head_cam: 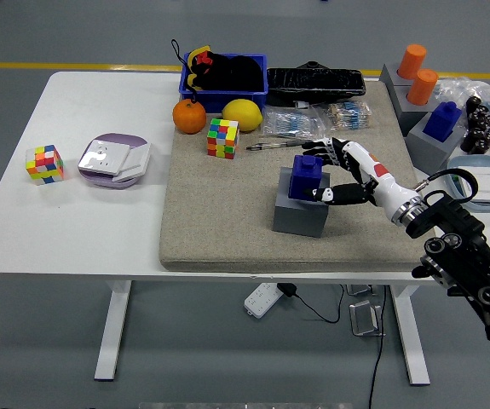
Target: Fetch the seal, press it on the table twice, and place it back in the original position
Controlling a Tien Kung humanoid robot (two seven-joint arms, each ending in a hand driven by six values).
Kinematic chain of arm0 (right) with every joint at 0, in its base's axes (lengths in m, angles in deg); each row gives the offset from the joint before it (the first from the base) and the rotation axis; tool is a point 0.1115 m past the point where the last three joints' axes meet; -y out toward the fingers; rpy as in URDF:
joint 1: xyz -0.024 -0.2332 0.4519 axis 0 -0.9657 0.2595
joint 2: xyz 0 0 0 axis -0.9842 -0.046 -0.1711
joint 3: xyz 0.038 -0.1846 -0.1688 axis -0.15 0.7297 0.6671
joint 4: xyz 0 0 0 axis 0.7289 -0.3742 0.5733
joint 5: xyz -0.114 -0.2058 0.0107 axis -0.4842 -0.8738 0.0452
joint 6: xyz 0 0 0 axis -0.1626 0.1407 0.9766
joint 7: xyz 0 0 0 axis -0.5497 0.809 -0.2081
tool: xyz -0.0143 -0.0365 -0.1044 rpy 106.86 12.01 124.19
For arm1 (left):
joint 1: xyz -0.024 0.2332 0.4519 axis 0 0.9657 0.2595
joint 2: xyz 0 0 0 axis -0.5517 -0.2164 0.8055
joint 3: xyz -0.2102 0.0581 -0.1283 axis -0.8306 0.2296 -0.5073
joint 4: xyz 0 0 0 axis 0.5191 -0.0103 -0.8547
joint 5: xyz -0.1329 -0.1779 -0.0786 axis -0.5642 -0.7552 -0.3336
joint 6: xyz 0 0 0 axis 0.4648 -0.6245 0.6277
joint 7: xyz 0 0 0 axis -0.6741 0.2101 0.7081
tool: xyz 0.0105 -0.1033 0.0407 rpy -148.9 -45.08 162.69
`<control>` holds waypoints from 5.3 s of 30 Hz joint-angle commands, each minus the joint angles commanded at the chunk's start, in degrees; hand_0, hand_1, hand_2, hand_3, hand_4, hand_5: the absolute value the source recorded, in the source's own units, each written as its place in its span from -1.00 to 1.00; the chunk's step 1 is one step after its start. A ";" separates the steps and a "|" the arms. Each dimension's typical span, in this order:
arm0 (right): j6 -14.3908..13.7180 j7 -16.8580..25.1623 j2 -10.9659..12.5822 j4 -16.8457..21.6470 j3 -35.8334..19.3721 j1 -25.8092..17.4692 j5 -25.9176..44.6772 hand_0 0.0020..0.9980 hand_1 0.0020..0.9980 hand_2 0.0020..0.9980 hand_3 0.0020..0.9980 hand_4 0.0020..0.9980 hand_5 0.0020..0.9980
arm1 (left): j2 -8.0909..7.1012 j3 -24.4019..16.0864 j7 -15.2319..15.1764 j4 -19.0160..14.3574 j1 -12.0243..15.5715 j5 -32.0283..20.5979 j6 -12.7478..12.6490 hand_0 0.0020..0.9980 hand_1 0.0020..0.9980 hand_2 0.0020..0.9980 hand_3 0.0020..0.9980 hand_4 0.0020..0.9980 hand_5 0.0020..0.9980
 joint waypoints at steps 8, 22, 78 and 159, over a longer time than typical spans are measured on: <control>0.91 0.05 0.17 0.36 -0.62 -0.16 -0.28 0.68 0.66 0.63 0.62 1.00 -1.00 | -0.06 0.23 0.01 0.01 0.02 -0.17 -0.01 0.64 0.64 0.59 0.67 0.64 -0.13; 2.42 -0.40 1.18 1.01 -4.32 -1.40 -2.17 0.90 0.88 0.87 0.87 1.00 -0.64 | -0.15 -0.03 -0.01 -0.07 0.18 -0.05 0.05 0.64 0.64 0.59 0.67 0.64 -0.13; 4.06 -3.65 5.84 6.34 -42.87 -19.25 -7.61 0.46 0.28 0.23 0.22 0.82 -0.85 | 0.05 -0.13 0.15 -0.03 -0.36 -0.16 -0.25 0.64 0.64 0.59 0.67 0.64 -0.13; 5.27 -5.93 5.72 6.68 -44.91 -20.57 -8.14 0.47 0.28 0.22 0.21 0.75 -0.81 | 0.10 0.10 0.14 -0.04 -0.45 0.03 -0.22 0.64 0.64 0.58 0.67 0.63 -0.13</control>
